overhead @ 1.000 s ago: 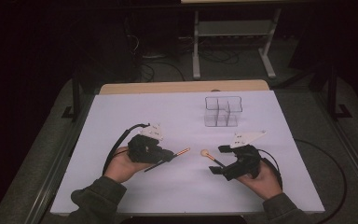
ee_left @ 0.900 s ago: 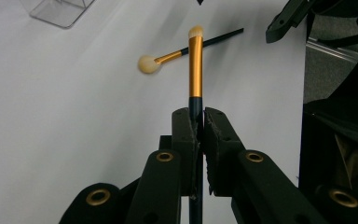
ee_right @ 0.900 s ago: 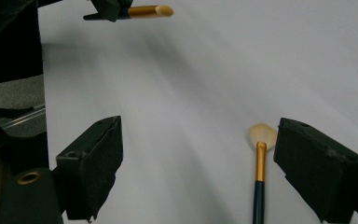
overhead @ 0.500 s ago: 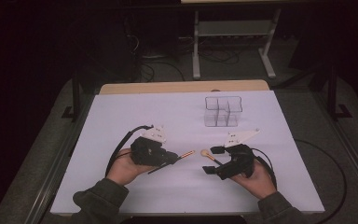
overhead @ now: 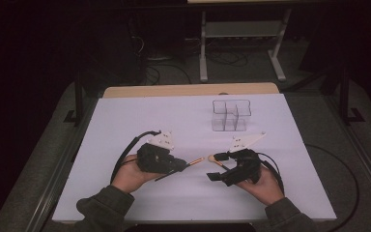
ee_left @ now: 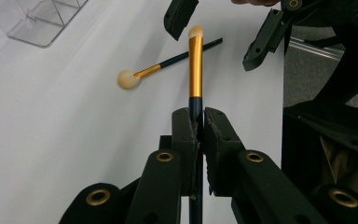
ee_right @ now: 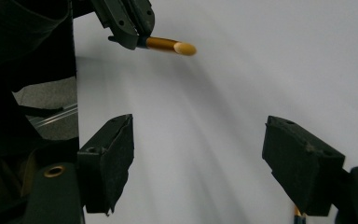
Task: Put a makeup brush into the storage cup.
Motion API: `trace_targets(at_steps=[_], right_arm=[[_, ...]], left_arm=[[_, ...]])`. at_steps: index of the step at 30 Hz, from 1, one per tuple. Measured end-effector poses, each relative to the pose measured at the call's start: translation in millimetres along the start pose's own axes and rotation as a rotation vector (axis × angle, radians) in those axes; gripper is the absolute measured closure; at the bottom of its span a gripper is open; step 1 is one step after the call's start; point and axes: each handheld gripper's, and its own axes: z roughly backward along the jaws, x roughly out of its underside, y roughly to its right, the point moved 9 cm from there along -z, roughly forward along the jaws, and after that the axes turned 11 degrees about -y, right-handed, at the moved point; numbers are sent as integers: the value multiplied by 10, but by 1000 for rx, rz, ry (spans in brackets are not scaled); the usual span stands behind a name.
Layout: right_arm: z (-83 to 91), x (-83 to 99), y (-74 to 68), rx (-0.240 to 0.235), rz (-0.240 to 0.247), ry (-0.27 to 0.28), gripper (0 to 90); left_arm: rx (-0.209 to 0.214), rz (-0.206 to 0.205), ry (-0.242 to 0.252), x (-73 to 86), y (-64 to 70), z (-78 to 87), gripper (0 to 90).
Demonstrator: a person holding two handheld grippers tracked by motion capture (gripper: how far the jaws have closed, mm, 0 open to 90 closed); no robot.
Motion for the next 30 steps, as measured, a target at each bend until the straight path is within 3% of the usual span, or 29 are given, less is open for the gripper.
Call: trace_targets(at_steps=[16, 30], right_arm=[[100, -351, -60, -76, 37, 4, 303], [54, -474, -112, -167, 44, 14, 507]], left_arm=[[1, -11, 53, -105, 24, 156, 832], [3, -19, 68, -126, 32, 195, 832]])
